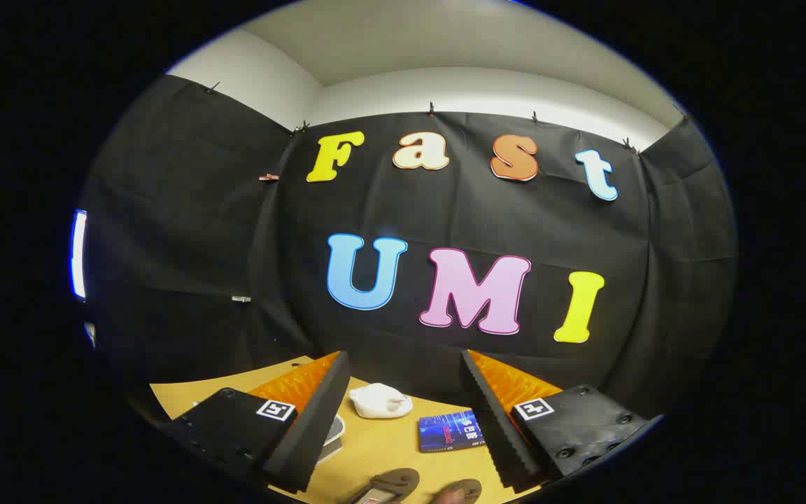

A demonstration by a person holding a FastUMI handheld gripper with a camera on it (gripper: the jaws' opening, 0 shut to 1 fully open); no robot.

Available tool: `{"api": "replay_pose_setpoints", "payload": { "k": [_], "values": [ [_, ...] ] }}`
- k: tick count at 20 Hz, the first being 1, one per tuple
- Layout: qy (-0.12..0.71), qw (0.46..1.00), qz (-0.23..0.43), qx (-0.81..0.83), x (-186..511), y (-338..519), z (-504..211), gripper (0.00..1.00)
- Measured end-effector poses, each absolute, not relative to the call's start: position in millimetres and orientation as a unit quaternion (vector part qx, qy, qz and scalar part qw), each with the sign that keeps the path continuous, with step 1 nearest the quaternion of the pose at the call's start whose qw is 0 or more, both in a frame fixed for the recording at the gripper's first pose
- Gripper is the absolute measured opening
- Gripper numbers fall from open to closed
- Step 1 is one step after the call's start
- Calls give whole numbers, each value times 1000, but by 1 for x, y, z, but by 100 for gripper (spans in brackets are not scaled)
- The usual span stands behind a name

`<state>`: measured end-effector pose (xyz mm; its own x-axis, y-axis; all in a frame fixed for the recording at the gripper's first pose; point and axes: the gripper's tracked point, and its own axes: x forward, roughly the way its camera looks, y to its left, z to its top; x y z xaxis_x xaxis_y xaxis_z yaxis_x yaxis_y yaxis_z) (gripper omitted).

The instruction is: Open the storage box then place both shoes into the box .Put the left shoe in first, then the right shoe, with the right side of both shoes facing outward in a uniform manner.

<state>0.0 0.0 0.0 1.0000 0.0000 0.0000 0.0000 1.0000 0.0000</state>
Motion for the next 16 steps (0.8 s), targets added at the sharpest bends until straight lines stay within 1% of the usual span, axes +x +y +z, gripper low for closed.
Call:
{"api": "replay_pose_setpoints", "payload": {
  "k": [9,16],
  "values": [
    [42,998,-41,-18,9,-19,-24,97],
    [50,998,-46,-5,15,-23,-34,97]
  ]
}}
